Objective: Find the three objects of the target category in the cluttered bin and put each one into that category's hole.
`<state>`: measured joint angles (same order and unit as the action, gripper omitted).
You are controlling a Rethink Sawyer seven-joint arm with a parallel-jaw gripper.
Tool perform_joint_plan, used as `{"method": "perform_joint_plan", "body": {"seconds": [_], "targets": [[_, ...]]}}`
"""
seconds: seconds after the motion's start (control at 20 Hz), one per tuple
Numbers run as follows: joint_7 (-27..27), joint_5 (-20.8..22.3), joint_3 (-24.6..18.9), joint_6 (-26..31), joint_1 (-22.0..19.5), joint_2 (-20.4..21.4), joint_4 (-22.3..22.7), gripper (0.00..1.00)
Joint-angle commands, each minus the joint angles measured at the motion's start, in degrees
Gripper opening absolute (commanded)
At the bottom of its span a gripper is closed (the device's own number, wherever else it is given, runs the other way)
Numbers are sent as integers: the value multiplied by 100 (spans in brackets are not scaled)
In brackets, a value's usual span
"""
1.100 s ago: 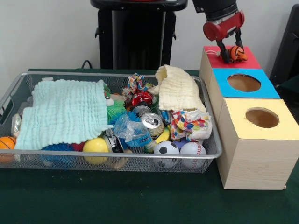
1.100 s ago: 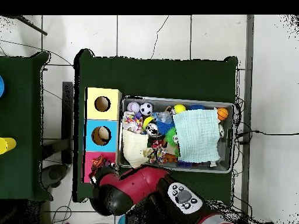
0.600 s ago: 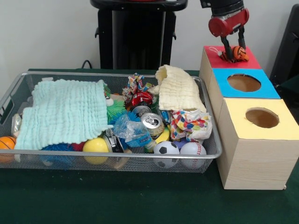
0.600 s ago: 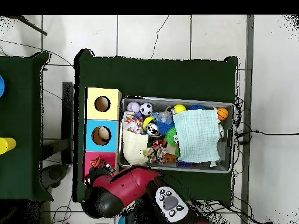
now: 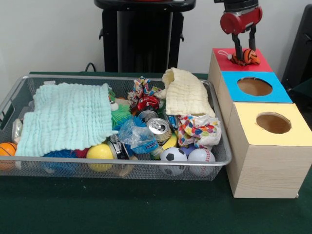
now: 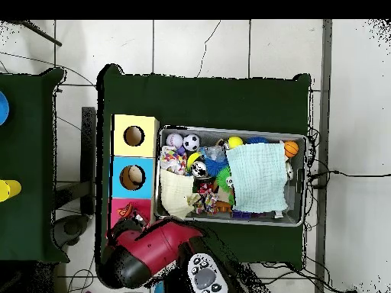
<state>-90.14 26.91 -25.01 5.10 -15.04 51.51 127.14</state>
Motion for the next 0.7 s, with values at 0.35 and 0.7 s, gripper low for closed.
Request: {"method": "perform_joint_plan", "body": {"seconds": [0.35, 0.7], "targets": [[-701, -119, 930, 988, 497, 232, -1008, 100], [-660, -284, 899, 1183, 490, 201, -980, 100]]}}
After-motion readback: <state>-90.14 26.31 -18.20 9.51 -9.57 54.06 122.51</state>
